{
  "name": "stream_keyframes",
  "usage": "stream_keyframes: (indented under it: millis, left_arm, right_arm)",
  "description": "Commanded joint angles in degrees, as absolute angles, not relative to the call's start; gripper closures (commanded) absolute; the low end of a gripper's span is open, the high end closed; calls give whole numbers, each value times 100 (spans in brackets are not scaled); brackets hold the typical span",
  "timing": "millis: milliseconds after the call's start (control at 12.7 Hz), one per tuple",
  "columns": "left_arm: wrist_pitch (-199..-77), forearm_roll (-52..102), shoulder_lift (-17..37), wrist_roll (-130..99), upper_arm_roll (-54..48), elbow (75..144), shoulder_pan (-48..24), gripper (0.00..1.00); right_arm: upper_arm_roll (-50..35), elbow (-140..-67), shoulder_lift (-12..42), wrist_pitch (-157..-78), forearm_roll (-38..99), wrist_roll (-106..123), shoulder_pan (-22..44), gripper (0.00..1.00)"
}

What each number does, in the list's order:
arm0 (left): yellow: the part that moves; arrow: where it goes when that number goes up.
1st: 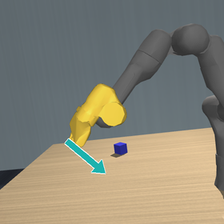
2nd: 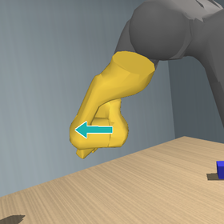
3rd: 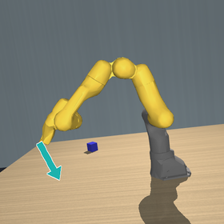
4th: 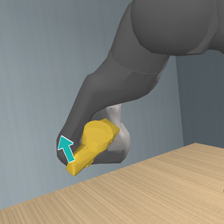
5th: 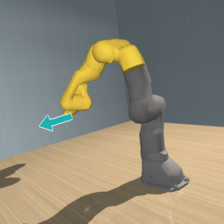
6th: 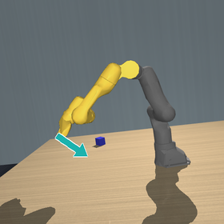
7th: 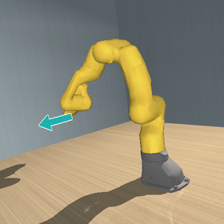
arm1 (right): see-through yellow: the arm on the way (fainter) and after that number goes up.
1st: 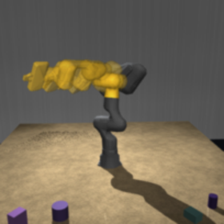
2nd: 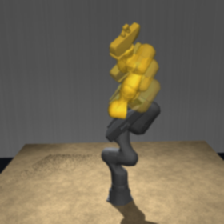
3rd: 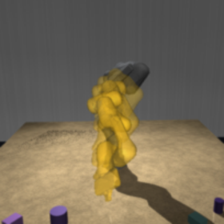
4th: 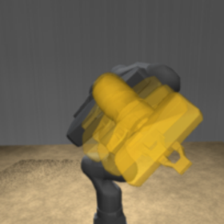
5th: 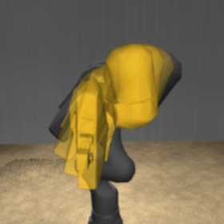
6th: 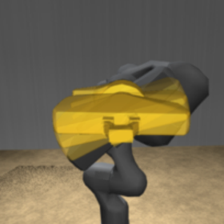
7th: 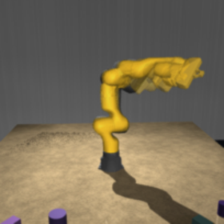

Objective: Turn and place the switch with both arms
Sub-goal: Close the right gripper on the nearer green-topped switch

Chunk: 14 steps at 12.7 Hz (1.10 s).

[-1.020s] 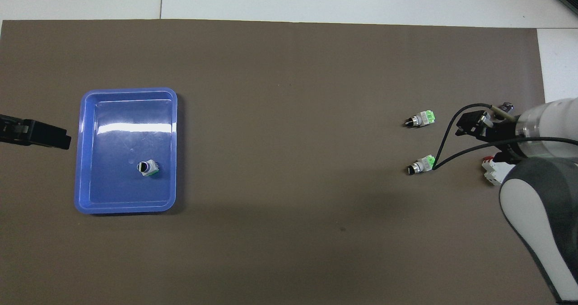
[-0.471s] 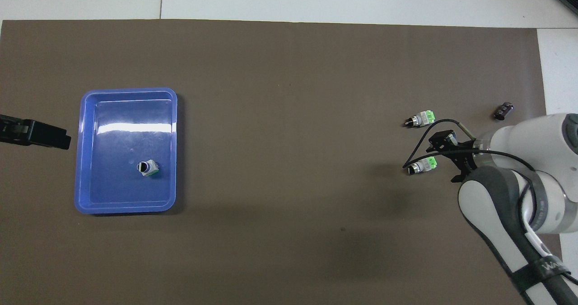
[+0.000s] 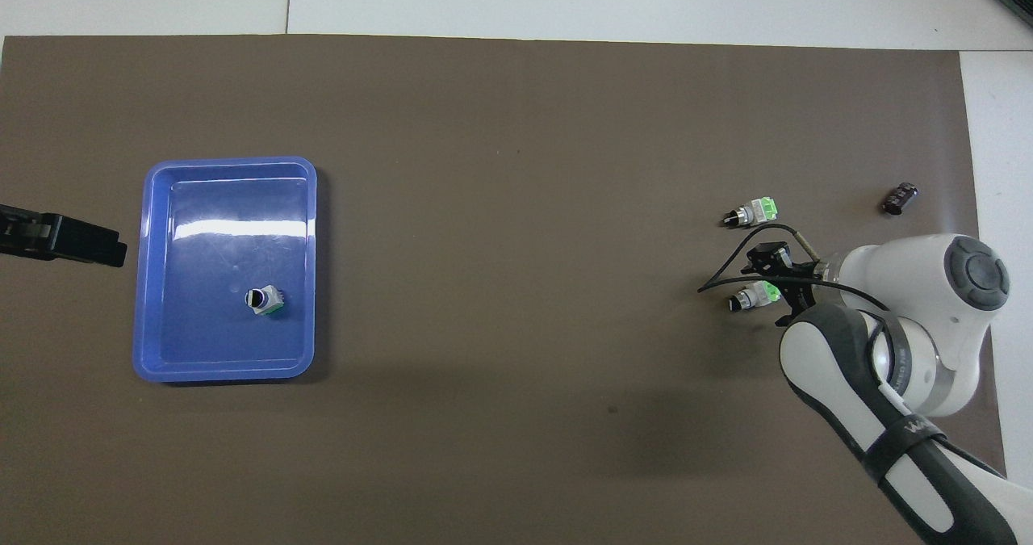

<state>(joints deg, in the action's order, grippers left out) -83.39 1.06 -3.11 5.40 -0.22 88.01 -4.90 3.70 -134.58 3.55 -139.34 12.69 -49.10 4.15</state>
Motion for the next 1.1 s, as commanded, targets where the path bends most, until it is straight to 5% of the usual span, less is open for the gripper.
stream_keyframes:
  millis: [0, 314, 628, 706, 785, 1020]
  left_arm:
    - [-8314, 26, -457, 554, -9, 8939, -492, 0]
    - [-8314, 26, -457, 554, -9, 8947, -492, 0]
    - [-8314, 26, -457, 554, -9, 8947, -492, 0]
    - [-8314, 26, -457, 554, -9, 8947, -492, 0]
    - [-8314, 26, -457, 554, -9, 8939, -492, 0]
    - [-8314, 26, -457, 554, -9, 8947, -492, 0]
  right_arm:
    - [343, -13509, 457, -14133, 1512, -4896, 369, 0]
    - [343, -13684, 396, -14124, 1521, -4887, 369, 0]
    - [343, -13667, 492, -14194, 1521, -4659, 238, 56]
    - [343, -13641, 510, -14142, 1521, -4571, 246, 92]
    - [343, -13588, 518, -14098, 1529, -4710, 324, 100]
    - [334, -13054, 466, -12978, 1573, -4780, 448, 100]
